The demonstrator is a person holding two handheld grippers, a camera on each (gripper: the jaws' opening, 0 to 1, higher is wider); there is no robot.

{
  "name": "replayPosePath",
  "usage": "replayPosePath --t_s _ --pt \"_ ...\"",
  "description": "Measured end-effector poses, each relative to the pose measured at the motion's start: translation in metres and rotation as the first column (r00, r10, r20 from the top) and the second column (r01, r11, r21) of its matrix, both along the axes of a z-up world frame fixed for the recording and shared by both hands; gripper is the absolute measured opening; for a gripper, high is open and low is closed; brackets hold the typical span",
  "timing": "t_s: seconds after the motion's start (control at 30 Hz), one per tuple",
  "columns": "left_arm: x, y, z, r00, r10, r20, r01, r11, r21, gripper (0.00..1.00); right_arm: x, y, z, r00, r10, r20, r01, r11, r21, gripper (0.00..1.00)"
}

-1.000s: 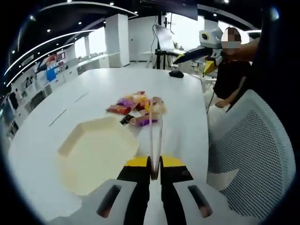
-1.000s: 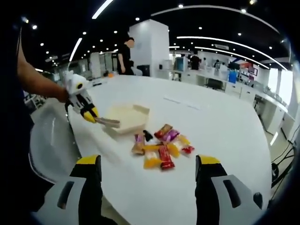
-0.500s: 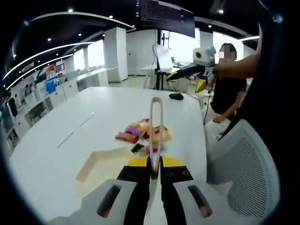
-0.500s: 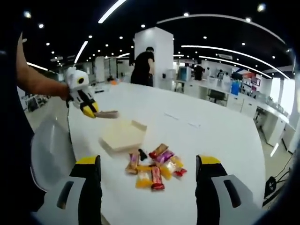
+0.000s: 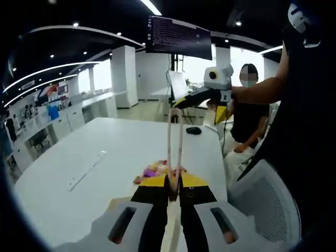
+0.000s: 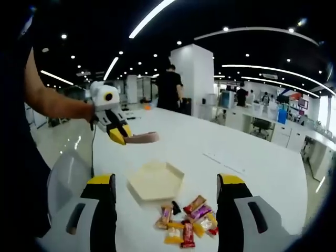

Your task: Place the target food into the container with the food tongs after gripping and lifting it, then release it inside without dropping or visibly crushing the food.

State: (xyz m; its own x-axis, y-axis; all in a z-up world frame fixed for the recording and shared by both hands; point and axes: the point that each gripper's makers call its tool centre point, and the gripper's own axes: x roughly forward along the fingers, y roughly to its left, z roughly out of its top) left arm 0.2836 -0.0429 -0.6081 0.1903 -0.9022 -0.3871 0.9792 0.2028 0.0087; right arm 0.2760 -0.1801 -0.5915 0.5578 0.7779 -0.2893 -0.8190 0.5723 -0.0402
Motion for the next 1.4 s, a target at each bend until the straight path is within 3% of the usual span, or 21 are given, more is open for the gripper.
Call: replayPosePath --t_s 0.13,0.3,0.57,0.77,1.07,1.4 --pt "-0.006 -0.006 0.016 0.999 -0.031 -0.018 0.030 0.998 -0.052 0.03 -0.001 0.021 0.015 0.998 0.060 0.000 -0.060 0.997 0.053 0.74" --pt "-0.010 -0.013 0.034 0.998 -0.059 -0.008 0.058 0.995 -0.080 0.03 -0.002 0.041 0.026 0.993 0.114 0.013 -0.114 0.991 0.063 0.71" --pt "-0.015 -0.019 0.050 0.996 -0.091 -0.002 0.091 0.991 -0.103 0.03 -0.001 0.068 0.043 0.982 0.186 0.026 -0.188 0.977 0.105 0.68" --pt "-0.023 -0.027 0.062 0.993 -0.121 -0.014 0.117 0.981 -0.152 0.03 -0.006 0.089 0.054 0.968 0.252 0.012 -0.250 0.953 0.171 0.59" --pt "-0.028 -0.031 0.070 0.988 -0.149 -0.031 0.141 0.973 -0.181 0.03 -0.014 0.106 0.068 0.943 0.332 0.007 -0.325 0.919 0.225 0.36" --pt "-0.031 -0.033 0.075 0.984 -0.169 -0.052 0.156 0.967 -0.201 0.04 -0.020 0.117 0.079 0.924 0.381 0.010 -0.370 0.890 0.268 0.29"
